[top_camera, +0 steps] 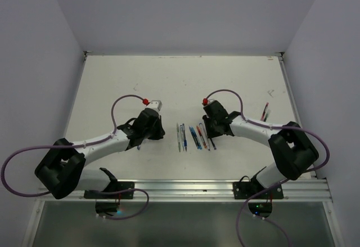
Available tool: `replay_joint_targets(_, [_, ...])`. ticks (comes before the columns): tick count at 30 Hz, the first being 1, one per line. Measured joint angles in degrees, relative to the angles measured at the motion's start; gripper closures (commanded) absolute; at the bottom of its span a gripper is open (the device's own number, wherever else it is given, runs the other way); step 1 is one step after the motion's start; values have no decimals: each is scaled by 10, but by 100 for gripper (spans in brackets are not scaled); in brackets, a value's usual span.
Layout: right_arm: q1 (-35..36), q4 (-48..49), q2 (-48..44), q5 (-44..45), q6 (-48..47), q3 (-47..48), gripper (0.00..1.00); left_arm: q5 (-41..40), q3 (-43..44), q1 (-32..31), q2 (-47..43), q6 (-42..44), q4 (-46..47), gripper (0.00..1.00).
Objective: Open the pen caps
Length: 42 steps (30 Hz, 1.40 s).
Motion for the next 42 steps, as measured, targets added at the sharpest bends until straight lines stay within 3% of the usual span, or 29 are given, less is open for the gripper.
replay_joint_targets(14, [0, -3, -71, 3, 8, 0, 71, -40, 4, 0, 69, -7, -1, 100])
replay_joint_targets(25, [0, -14, -133, 14, 13, -1, 69, -70, 8, 0, 74, -13, -6, 80])
replay_joint_targets(42, [0, -23, -141, 13, 18, -13, 68, -78, 6, 0, 64, -18, -15, 71])
